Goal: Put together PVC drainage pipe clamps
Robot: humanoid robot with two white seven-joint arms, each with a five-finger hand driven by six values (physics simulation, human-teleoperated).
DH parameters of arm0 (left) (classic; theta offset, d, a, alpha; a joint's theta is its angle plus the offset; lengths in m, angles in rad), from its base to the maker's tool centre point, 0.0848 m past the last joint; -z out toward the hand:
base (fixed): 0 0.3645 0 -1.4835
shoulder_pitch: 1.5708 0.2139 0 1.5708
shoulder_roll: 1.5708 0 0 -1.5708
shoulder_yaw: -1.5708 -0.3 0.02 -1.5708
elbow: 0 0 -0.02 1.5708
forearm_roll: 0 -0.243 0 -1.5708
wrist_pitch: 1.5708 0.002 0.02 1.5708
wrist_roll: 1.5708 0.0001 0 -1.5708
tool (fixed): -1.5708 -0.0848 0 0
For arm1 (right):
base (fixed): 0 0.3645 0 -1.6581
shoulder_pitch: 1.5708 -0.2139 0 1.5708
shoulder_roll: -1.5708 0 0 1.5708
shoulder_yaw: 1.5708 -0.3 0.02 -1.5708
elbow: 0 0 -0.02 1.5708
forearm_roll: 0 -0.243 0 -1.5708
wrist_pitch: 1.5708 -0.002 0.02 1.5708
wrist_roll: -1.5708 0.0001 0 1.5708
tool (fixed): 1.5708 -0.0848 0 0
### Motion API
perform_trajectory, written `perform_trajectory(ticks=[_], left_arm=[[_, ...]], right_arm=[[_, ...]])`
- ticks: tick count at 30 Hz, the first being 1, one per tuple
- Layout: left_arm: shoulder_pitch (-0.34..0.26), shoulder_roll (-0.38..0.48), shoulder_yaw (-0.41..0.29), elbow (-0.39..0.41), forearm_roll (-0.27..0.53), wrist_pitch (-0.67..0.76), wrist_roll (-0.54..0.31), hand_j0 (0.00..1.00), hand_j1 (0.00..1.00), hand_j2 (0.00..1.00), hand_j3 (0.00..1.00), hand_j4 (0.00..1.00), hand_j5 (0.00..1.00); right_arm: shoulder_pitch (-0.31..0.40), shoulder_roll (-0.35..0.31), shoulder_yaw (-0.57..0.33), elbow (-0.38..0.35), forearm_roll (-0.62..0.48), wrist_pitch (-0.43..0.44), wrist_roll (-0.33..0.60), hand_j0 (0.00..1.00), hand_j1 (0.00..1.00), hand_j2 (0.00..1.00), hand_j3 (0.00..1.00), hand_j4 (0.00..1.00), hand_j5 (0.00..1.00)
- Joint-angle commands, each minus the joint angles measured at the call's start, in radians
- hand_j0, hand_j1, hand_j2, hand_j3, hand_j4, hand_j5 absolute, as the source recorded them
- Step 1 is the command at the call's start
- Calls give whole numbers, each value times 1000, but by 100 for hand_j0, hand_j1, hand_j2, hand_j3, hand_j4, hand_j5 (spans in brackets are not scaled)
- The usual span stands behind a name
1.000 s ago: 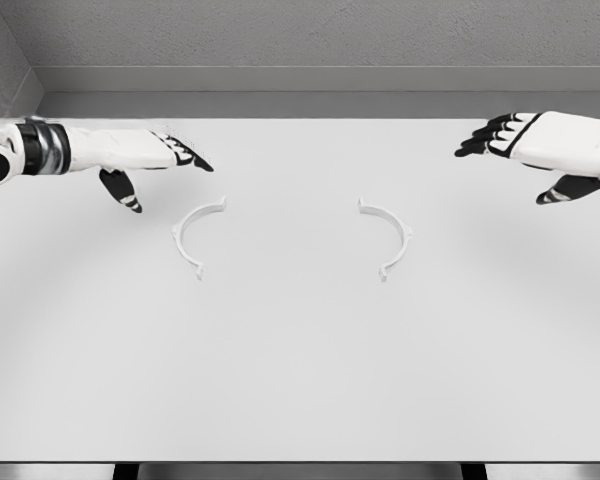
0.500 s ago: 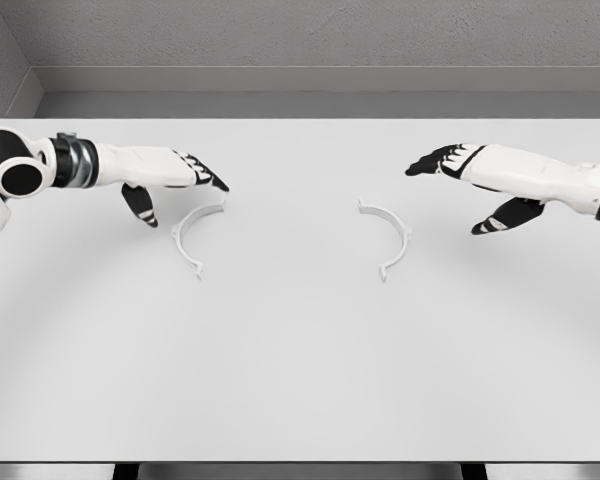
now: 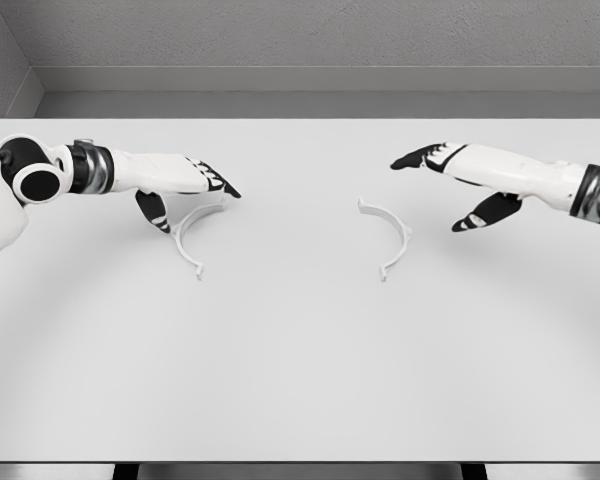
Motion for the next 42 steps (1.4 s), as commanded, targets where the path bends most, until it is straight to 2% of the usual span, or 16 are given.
perform_trajectory(ticks=[1, 5, 10, 13, 15, 22, 36, 42], left_arm=[[0, 6, 1, 0, -2, 2, 0, 100, 100, 100, 100, 100, 100], [0, -2, -2, 0, -2, 2, 0, 100, 100, 100, 100, 100, 100], [9, -6, -6, 0, -2, 2, 0, 100, 100, 100, 100, 100, 100], [14, -17, -8, 0, -17, 2, 0, 100, 100, 100, 100, 100, 100], [15, -28, -8, 2, -23, 2, 0, 100, 100, 100, 100, 100, 100], [14, -35, -8, 8, -22, 2, 0, 100, 100, 100, 100, 100, 100], [11, -75, -8, 7, -10, 2, 0, 100, 100, 100, 100, 100, 100], [8, -78, -8, 7, -2, 2, 0, 100, 100, 100, 100, 100, 100]], right_arm=[[0, 5, 6, 2, -9, 3, 0, 100, 100, 100, 100, 100, 100], [-2, 25, 27, 14, -11, 3, 0, 100, 100, 100, 100, 100, 100], [-18, 66, 29, 89, -8, 3, 0, 100, 100, 100, 100, 100, 100], [-32, 75, 52, 106, -8, 3, 0, 100, 100, 100, 100, 100, 100], [-61, 101, 67, 178, -5, 3, 0, 100, 100, 100, 100, 100, 100], [-71, 134, 83, 229, 2, 3, 0, 100, 100, 100, 100, 100, 100], [-80, 134, 83, 232, -2, 3, 0, 100, 100, 100, 100, 100, 100], [-83, 164, 87, 246, -2, 3, 0, 100, 100, 100, 100, 100, 100]])
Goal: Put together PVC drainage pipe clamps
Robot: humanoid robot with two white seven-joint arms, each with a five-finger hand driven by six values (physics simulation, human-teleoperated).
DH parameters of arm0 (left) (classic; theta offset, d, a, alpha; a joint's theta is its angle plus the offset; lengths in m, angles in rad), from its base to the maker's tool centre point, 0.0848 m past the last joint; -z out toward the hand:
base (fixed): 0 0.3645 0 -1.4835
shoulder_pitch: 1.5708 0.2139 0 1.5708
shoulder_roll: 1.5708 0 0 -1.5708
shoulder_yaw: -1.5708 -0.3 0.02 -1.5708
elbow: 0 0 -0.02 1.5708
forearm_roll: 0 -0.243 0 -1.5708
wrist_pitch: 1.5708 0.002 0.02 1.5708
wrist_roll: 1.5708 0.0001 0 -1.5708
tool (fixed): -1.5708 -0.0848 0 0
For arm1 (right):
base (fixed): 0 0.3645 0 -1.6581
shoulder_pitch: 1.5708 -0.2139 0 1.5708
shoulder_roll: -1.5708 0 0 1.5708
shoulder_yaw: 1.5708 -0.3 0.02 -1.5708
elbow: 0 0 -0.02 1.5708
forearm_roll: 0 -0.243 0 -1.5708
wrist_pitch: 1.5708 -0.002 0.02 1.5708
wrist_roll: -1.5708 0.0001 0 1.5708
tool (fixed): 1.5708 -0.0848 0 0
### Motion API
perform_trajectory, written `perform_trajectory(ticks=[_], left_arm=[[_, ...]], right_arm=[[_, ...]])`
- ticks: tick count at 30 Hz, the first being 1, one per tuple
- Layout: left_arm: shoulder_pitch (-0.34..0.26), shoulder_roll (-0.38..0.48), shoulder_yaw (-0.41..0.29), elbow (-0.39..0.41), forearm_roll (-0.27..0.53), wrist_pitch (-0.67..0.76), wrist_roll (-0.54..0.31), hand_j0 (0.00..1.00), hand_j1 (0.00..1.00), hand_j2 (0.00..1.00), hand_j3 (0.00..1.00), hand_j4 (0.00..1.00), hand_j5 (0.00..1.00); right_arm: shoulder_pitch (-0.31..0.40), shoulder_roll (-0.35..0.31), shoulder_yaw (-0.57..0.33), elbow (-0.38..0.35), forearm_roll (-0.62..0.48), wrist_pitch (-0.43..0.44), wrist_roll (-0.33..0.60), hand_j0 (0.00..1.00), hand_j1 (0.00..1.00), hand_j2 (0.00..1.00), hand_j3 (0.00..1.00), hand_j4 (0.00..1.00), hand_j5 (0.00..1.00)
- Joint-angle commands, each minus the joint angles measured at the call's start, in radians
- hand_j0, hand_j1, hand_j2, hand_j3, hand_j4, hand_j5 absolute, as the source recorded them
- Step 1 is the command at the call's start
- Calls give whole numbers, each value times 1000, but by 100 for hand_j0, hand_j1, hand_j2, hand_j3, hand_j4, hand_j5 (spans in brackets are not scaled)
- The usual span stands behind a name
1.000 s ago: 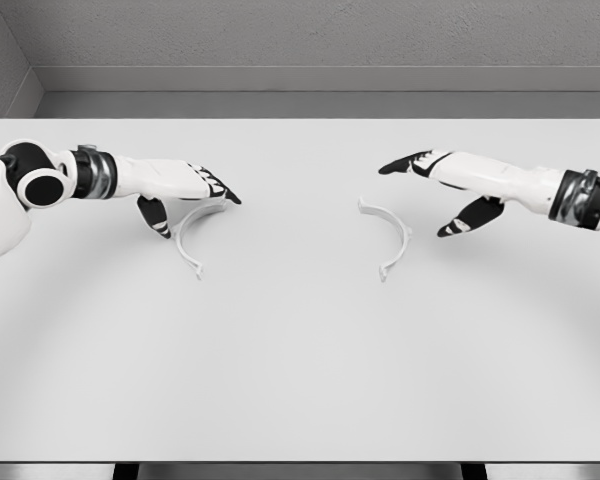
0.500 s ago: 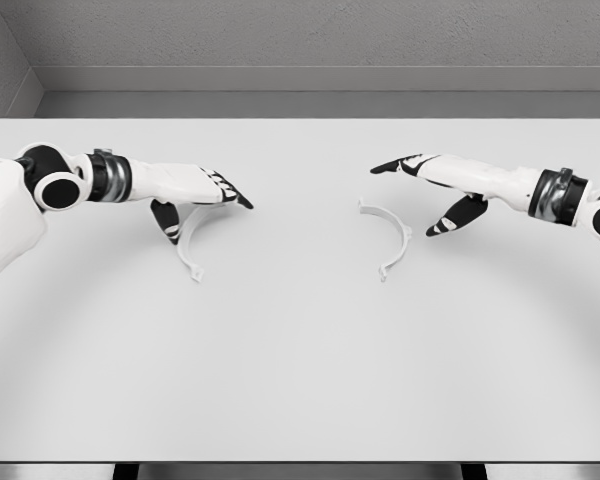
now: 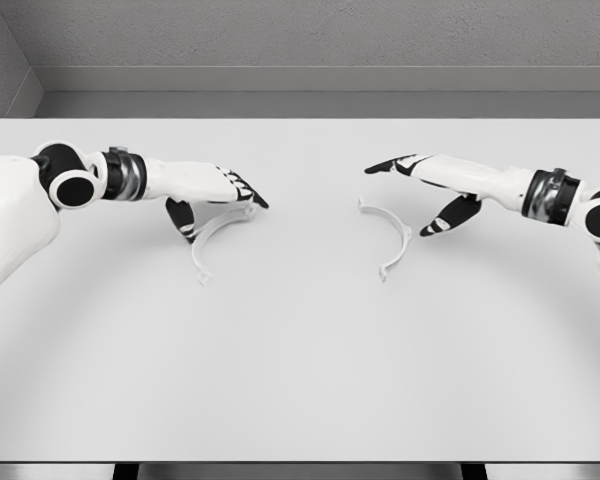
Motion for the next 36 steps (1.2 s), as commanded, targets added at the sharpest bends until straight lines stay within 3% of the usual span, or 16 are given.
perform_trajectory(ticks=[1, 6, 10, 11, 13, 17, 24, 26, 30, 36], left_arm=[[0, -1, 1, 1, 19, 2, 0, 100, 100, 100, 100, 100, 100], [-12, 19, 12, 1, 74, 2, 0, 100, 100, 100, 100, 100, 100], [-17, 134, 33, -13, 175, 2, 0, 100, 100, 100, 100, 100, 100], [-6, 152, 33, -39, 194, 2, 0, 100, 100, 100, 100, 100, 100], [57, 258, 30, -221, 230, 2, 0, 100, 100, 100, 100, 100, 100], [109, 243, 24, -352, 319, 2, 0, 100, 100, 100, 100, 100, 100], [129, 204, 22, -314, 309, 2, 0, 100, 100, 100, 100, 100, 100], [138, 212, 22, -304, 270, 2, 0, 100, 100, 100, 100, 100, 100], [147, 209, 22, -304, 211, 2, 0, 100, 100, 100, 100, 100, 100], [152, 185, 21, -304, 206, 2, 0, 100, 100, 100, 100, 100, 100]], right_arm=[[0, 16, 5, 14, -8, 2, 0, 100, 100, 100, 100, 100, 100], [-8, 24, 6, 45, -7, 2, 0, 100, 100, 100, 100, 100, 100], [-18, 36, 21, 69, -5, 2, 0, 100, 100, 100, 100, 100, 100], [-28, 42, 21, 86, -5, 2, 0, 100, 100, 100, 100, 100, 100], [-32, 42, 21, 105, -2, 2, 0, 100, 100, 100, 100, 100, 100], [-46, 44, 21, 166, -1, 2, 0, 100, 100, 100, 100, 100, 100], [-57, 61, 34, 200, 2, 2, 0, 100, 100, 100, 100, 100, 100], [-74, 76, 35, 240, 16, 2, 0, 100, 100, 100, 100, 100, 100], [-75, 79, 35, 243, 24, 2, 0, 100, 100, 100, 100, 100, 100], [-81, 96, 49, 243, 24, 2, 0, 100, 100, 100, 100, 100, 100]])
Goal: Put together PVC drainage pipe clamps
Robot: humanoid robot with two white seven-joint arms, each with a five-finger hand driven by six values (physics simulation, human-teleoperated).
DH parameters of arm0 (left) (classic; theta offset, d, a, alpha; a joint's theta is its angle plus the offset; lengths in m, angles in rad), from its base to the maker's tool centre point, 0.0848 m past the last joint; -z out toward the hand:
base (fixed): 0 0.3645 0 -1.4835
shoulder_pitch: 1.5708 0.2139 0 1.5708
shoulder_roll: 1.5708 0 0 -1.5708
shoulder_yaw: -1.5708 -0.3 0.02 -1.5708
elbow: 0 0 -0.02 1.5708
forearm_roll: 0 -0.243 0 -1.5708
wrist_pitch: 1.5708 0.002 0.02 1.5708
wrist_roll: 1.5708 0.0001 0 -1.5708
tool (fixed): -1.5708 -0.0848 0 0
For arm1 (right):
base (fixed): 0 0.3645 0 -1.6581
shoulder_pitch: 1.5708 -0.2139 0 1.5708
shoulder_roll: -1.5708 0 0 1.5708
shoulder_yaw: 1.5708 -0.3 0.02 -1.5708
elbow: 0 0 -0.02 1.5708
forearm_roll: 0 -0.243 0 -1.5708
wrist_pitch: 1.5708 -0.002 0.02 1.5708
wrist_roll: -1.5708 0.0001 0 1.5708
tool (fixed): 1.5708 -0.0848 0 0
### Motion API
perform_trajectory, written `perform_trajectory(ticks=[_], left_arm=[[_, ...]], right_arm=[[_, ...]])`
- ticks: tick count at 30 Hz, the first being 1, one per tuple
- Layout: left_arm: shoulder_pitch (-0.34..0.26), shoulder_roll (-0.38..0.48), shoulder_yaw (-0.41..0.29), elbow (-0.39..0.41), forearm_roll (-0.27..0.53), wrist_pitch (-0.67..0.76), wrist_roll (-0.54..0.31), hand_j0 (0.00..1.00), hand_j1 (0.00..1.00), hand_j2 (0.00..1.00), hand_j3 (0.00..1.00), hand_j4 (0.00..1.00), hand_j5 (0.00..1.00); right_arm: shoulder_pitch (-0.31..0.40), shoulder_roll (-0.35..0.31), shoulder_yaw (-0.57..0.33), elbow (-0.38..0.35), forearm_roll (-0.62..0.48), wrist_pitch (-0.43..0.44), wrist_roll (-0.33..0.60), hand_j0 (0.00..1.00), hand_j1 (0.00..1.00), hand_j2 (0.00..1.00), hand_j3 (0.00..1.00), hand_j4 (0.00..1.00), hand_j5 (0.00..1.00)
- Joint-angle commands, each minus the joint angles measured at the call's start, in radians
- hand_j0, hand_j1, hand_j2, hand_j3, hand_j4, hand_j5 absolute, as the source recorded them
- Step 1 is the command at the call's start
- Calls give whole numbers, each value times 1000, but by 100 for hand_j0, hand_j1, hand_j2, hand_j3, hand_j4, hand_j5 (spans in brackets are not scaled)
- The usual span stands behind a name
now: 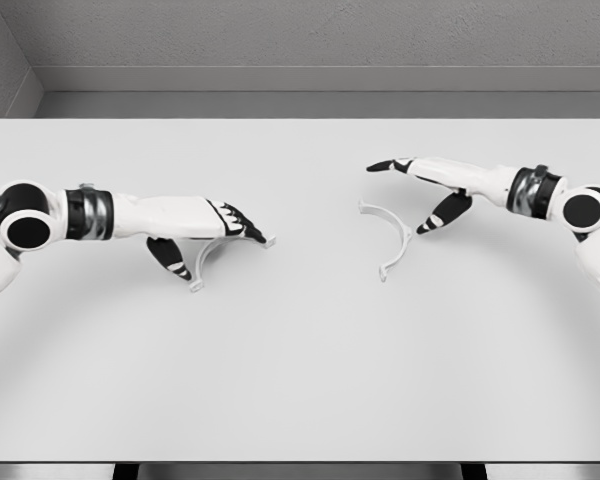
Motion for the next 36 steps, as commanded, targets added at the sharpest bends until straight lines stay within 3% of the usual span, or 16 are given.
perform_trajectory(ticks=[1, 21, 24, 36], left_arm=[[0, -10, 0, 0, 2, 2, 0, 100, 100, 100, 100, 100, 100], [-32, -73, 14, 0, 20, 2, 0, 100, 100, 100, 100, 100, 100], [-35, -4, 75, -6, 48, 2, 0, 100, 100, 100, 100, 100, 100], [3, -6, 5, -12, -36, 2, 0, 100, 100, 100, 100, 100, 100]], right_arm=[[0, 4, 6, 0, -7, 2, 0, 100, 100, 100, 100, 100, 100], [-26, 24, 6, 51, 47, 2, 0, 100, 100, 100, 100, 100, 100], [-32, 35, 43, 51, 47, 2, 0, 100, 100, 100, 100, 100, 100], [-38, 47, 62, 42, 45, 2, 0, 100, 100, 100, 100, 100, 100]])
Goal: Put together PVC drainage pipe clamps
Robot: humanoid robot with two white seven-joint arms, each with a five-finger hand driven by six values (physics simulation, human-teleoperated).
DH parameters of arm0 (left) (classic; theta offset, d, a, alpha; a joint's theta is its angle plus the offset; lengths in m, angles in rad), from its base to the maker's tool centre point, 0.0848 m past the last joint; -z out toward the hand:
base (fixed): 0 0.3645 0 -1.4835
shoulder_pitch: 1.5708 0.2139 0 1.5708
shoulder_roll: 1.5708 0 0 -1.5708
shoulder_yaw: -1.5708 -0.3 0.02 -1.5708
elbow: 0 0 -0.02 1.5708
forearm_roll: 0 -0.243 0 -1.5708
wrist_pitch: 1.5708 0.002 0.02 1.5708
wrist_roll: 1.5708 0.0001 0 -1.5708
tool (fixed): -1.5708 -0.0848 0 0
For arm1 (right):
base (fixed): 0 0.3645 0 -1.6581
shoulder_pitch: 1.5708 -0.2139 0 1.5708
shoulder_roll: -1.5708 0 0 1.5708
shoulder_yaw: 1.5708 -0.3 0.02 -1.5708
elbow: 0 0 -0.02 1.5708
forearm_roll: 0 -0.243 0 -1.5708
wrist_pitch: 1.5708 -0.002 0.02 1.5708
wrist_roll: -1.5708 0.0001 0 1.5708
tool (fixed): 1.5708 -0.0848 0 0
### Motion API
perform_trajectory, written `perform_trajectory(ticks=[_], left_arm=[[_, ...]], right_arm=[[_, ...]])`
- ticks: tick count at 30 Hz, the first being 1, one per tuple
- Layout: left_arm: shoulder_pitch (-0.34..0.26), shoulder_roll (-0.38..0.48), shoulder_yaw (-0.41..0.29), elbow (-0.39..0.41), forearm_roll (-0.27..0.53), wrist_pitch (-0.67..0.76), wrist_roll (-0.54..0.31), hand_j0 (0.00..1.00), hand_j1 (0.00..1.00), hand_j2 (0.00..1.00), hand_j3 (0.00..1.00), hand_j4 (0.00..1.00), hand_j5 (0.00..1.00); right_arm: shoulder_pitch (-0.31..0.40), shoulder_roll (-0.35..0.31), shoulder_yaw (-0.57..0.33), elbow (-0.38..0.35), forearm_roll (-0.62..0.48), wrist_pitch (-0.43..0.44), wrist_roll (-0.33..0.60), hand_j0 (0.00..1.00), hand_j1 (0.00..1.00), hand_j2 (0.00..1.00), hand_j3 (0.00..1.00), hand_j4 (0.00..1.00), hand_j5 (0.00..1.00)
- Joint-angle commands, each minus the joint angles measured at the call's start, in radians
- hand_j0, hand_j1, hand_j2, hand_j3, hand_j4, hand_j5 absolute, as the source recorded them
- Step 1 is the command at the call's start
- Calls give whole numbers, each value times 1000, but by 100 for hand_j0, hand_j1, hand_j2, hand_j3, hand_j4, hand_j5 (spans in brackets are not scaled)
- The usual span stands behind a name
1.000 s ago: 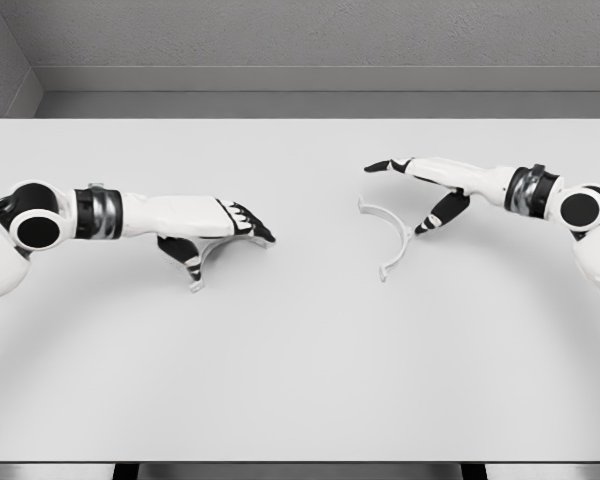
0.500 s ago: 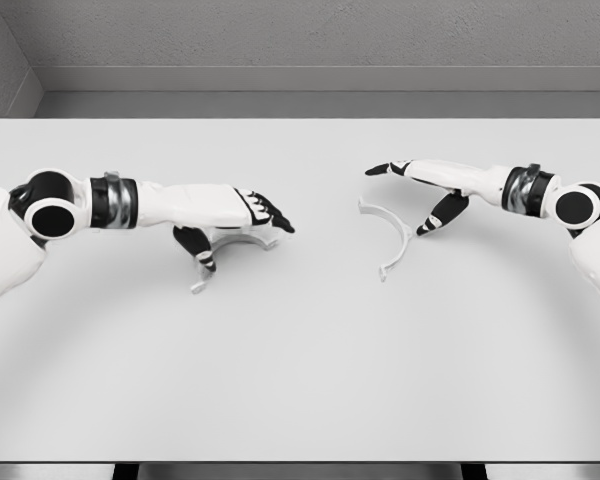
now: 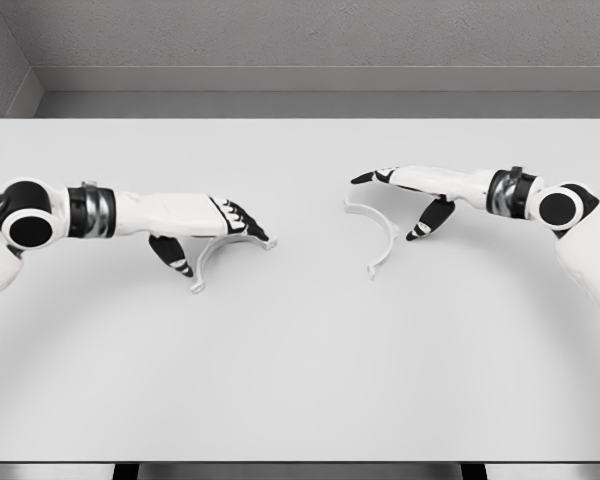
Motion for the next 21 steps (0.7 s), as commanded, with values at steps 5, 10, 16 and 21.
perform_trajectory(ticks=[5, 10, 16, 21], left_arm=[[0, 1, -12, -1, -17, 3, 0, 100, 100, 100, 100, 100, 100], [0, -16, -33, -1, -20, 3, 0, 100, 100, 100, 100, 100, 100], [0, -33, -41, -1, -34, 3, 0, 100, 100, 100, 100, 100, 100], [-3, -65, -40, -2, -30, 3, 0, 100, 100, 100, 100, 100, 100]], right_arm=[[-26, 2, 2, 19, -7, 2, 0, 100, 100, 100, 100, 100, 100], [-52, 21, 4, 75, -6, 2, 0, 100, 100, 100, 100, 100, 100], [-54, 31, 15, 75, -6, 2, 0, 100, 100, 100, 100, 100, 100], [-55, 42, 29, 74, -6, 2, 0, 100, 100, 100, 100, 100, 100]])
